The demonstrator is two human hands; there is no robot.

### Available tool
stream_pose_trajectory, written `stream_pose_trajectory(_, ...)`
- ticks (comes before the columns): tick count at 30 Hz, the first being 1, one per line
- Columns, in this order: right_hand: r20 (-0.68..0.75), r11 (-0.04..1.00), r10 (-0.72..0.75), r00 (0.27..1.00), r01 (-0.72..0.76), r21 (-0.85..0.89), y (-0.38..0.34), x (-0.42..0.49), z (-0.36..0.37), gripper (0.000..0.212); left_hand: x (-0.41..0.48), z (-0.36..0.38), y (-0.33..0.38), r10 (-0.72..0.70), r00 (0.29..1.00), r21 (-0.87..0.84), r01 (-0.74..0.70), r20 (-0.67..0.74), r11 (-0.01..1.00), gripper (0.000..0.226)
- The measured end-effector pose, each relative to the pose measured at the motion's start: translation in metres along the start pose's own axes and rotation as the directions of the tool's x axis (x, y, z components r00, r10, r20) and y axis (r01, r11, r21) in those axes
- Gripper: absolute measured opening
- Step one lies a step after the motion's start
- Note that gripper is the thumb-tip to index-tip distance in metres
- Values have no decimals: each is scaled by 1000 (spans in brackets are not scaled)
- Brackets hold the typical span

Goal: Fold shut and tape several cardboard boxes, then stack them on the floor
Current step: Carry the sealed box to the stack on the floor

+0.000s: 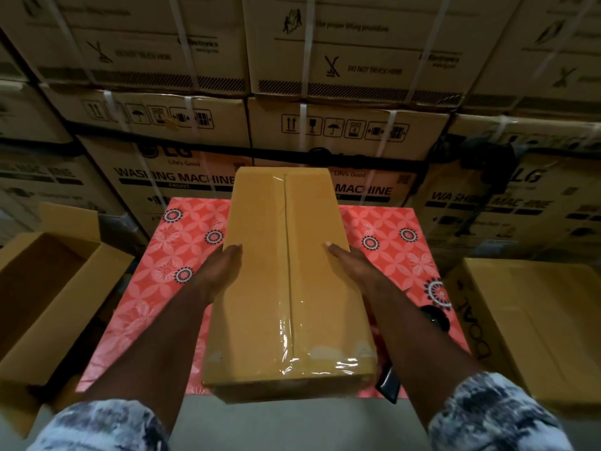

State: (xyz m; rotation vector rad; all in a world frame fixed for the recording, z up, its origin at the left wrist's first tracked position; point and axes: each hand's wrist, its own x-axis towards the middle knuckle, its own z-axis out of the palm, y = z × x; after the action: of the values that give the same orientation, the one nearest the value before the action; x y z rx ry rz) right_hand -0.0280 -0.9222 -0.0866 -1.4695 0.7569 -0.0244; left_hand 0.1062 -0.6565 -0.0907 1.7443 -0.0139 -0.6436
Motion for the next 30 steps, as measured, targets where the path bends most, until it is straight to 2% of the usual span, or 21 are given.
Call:
stream_pose_trajectory(3,6,1000,10,1000,-10,-12,-11,-5,-5,27,-4,-2,7,-11,1000,32,11,-2,999,36)
stream_pose_trajectory(7,-16,999,-5,1000,5,-52,-25,-12,-13,46,-15,0,25,-18,999,27,19,-29,999,46)
stream_pose_trajectory(11,-12,996,-19,1000,18,-85,-44,-24,-26,40,-40,14,50,0,1000,-12,-1,-30,1000,34)
stream_pose_trajectory(14,-17,993,-17,1000,15,-121,-54,-34,-41,53,-54,28,62,22,999,-19,-23,-39,1000,35)
stream_pose_trajectory(21,4,993,-40,999,40,-110,-64,-64,-87,31,-86,63,76,15,999,-35,-16,-33,999,39)
stream_pose_trajectory(25,1,992,-47,999,47,-120,-66,-78,-108,42,-103,80,83,44,998,-43,-45,-42,998,45)
stream_pose_trajectory(30,-39,987,-63,997,57,-148,-66,-92,-135,37,-117,97,81,59,997,-40,-61,-58,997,48)
